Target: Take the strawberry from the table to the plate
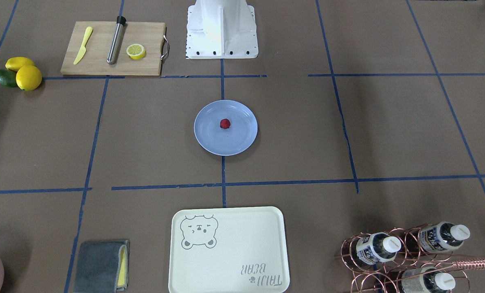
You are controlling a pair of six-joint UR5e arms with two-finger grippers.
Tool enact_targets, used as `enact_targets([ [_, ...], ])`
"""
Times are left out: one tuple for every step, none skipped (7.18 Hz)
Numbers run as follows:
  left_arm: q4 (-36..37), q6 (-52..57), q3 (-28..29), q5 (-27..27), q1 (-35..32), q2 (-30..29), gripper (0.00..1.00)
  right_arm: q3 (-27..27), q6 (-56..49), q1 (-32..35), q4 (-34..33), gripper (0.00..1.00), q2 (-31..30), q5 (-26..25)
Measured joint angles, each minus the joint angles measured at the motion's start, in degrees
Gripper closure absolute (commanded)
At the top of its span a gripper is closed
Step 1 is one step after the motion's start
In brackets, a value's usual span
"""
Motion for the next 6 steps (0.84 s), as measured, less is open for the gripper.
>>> enact_targets([
  [0.0, -0.4, 0.0, 0.0, 0.0, 0.0, 0.0, 0.0, 0.1, 0.0, 0.0, 0.0, 0.0, 0.0],
  [-0.1, -0.6, -0.1, 0.0, 0.0, 0.0, 0.0, -0.1, 0.1, 0.0, 0.0, 0.0, 0.1, 0.0],
  [-0.1, -0.6, -0.1, 0.0, 0.0, 0.0, 0.0, -0.1, 0.3, 0.0, 0.0, 0.0, 0.2, -0.1],
  [-0.1, -0.6, -0.2, 0.0, 0.0, 0.0, 0.0, 0.0, 1.6, 0.0, 0.0, 0.0, 0.3, -0.1],
  [-0.1, -0.6, -0.2, 0.0, 0.0, 0.0, 0.0, 0.1, 4.0, 0.0, 0.1, 0.0, 0.6, -0.1],
  [-0.2, -0.6, -0.2, 0.0, 0.0, 0.0, 0.0, 0.2, 6.0, 0.0, 0.1, 0.0, 0.8, -0.1],
])
